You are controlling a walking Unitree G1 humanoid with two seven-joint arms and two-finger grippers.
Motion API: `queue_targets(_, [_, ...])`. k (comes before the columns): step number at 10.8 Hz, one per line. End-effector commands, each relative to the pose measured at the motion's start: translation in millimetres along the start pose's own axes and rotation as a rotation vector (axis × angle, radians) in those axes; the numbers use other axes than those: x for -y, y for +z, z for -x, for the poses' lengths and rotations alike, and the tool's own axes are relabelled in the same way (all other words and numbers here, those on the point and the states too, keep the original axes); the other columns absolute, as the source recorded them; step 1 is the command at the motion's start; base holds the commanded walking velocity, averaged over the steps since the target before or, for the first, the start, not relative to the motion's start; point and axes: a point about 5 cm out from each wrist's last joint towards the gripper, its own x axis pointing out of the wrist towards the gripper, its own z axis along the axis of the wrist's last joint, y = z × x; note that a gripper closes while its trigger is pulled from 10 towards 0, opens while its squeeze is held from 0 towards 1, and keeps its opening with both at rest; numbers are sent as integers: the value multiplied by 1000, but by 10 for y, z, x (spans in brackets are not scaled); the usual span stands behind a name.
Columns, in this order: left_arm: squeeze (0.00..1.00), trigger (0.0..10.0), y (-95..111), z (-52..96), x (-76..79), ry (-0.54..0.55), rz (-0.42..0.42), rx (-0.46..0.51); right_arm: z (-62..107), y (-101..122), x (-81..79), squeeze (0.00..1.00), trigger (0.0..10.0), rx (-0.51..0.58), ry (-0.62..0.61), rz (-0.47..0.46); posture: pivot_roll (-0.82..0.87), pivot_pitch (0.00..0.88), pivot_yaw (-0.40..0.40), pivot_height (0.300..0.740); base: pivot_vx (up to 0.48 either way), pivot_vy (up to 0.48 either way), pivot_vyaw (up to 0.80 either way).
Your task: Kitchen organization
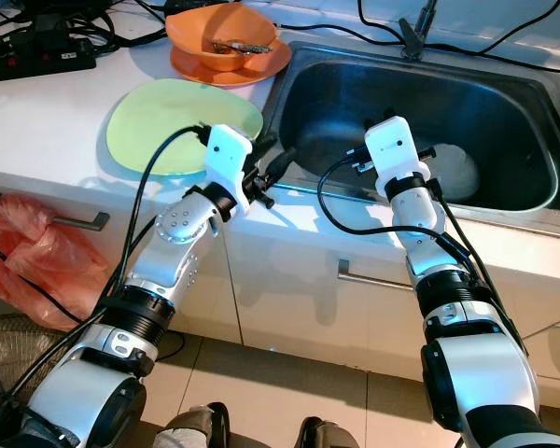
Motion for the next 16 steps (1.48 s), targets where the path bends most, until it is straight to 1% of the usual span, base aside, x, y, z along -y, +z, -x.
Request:
queue_targets(1, [0,10000,-6,4,42,-23,-7,-10,-16,19,23,0,10000,8,-8,-18,129,147,-45,740,0,0,0])
queue_targets(2, [0,10000,-10,11,47,-22,-4,-12,-10,12,24,0,10000,3,-24,-59,129,145,-45,740,0,0,0])
queue_targets(3, [0,10000,-10,12,48,-21,-4,-12,-8,10,24,0,10000,2,-30,-79,128,144,-45,740,0,0,0])
queue_targets(4, [0,10000,-9,17,42,-12,-5,-12,-6,30,-1,0,10000,6,-56,-217,126,142,-45,740,0,0,0])
queue_targets(5, [0,10000,-7,20,35,-6,-4,-11,-9,46,-12,0,10000,11,-66,-281,126,142,-45,740,0,0,0])
queue_targets(6, [0,10000,24,19,-2,17,-5,0,-43,169,-8,0,10000,62,-95,-431,126,148,-45,740,0,0,0])
queue_targets(7, [0,10000,107,11,-53,40,-11,30,-90,348,59,0,10000,135,-138,-614,125,152,-44,740,0,0,0])
queue_targets(9, [0,10000,190,5,-114,69,-18,59,-107,505,102,0,10000,204,-145,-729,123,156,-42,740,0,0,0])
queue_targets(10, [0,10000,287,6,-191,100,-20,90,-78,612,68,0,10000,247,-111,-826,121,157,-41,740,0,0,0])
queue_targets(11, [0,10000,379,15,-267,127,-27,117,-4,640,-27,0,10000,259,-52,-900,120,160,-41,740,0,0,0])
queue_targets(12, [0,10000,432,28,-326,147,-34,132,67,589,-108,0,10000,238,-19,-929,122,161,-41,740,0,0,0])
queue_targets(13, [0,10000,493,68,-437,186,-40,144,172,481,-182,0,10000,184,-11,-987,120,163,-38,740,0,0,0])
queue_targets(14, [0,10000,529,125,-552,230,-47,148,253,455,-241,0,10000,161,5,-1029,114,166,-34,740,0,0,0])
queue_targets(16, [0,10000,574,210,-726,301,-24,152,342,459,-382,0,10000,129,58,-1073,114,168,-30,740,0,0,0])
